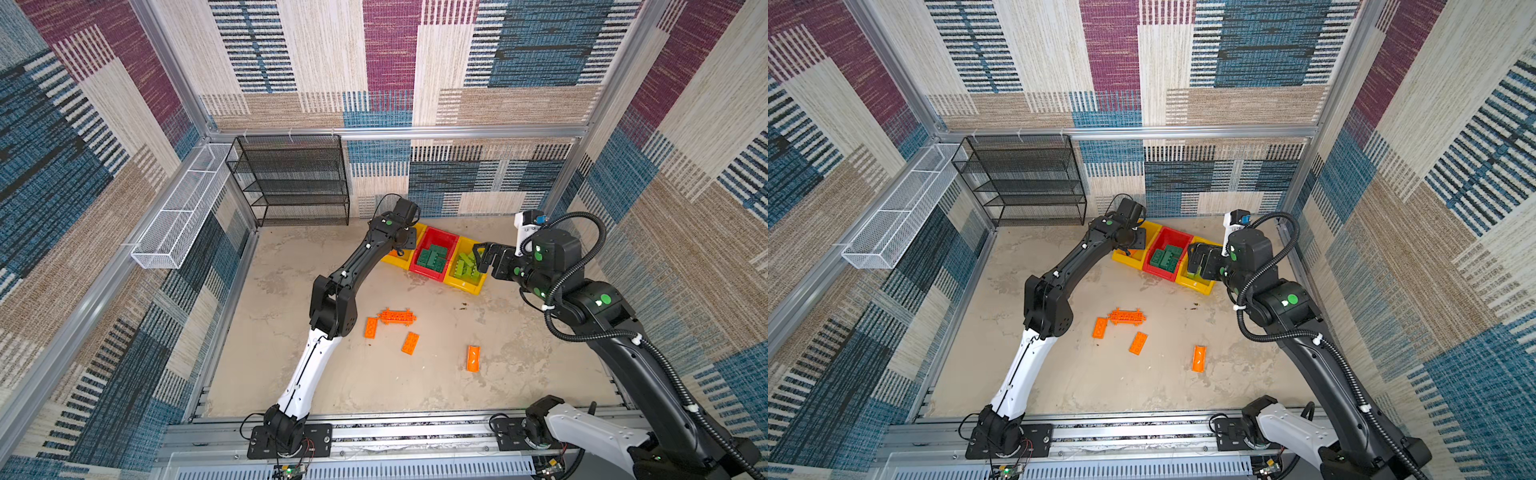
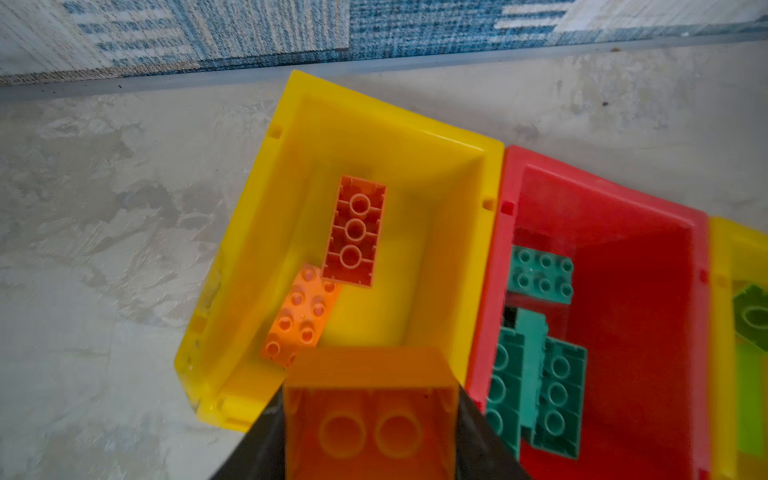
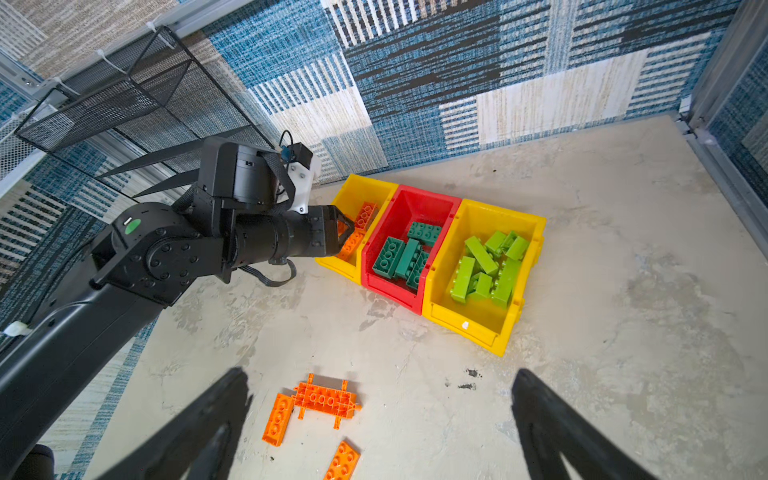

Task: Sort the legos into containers by color

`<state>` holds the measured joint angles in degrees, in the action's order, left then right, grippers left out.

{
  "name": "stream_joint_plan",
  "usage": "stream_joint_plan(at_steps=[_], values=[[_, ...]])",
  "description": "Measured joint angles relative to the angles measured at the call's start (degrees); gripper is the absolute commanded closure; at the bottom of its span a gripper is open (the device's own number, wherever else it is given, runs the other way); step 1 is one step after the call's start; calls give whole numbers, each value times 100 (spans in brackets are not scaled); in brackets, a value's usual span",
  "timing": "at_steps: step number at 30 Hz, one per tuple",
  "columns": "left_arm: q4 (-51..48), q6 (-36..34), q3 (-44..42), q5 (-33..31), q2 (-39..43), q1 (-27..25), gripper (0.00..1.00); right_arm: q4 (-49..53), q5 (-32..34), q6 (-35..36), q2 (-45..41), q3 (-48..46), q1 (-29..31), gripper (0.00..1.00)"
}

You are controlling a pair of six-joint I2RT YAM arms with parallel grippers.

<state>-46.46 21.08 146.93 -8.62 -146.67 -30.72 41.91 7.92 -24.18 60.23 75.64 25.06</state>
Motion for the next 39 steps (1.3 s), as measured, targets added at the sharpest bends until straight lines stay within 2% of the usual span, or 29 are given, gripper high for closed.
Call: stream_joint_plan(at_steps=[1,7,9,10,13,21,26,31,39], values=[[9,0,26,2,-31,28,1,7,20,2,20,24,0,0],[35,-9,-31,9,103,94,1,9,61,48,192,59,-7,0],[20,-20,-291,11,356,87,0,-2,57,85,275,79,-7,0],[20,-22,-511,26,546,79,3,-15,31,107,323,92,-7,0],[48,-61,-1567,142,1325,28,5,-55,-164,175,481,103,-26,0],[570,-533,-5630,304,3967,-560,6,-216,-791,264,752,-9,-33,0],[839,-1126,-7075,295,5007,-804,4,-219,-1235,358,866,39,-44,0],[1016,-1939,-7434,439,5132,-1060,4,-195,-1523,501,866,144,-48,0],[933,-2929,-6843,610,4232,-1158,4,-33,-1585,553,599,157,-70,0]])
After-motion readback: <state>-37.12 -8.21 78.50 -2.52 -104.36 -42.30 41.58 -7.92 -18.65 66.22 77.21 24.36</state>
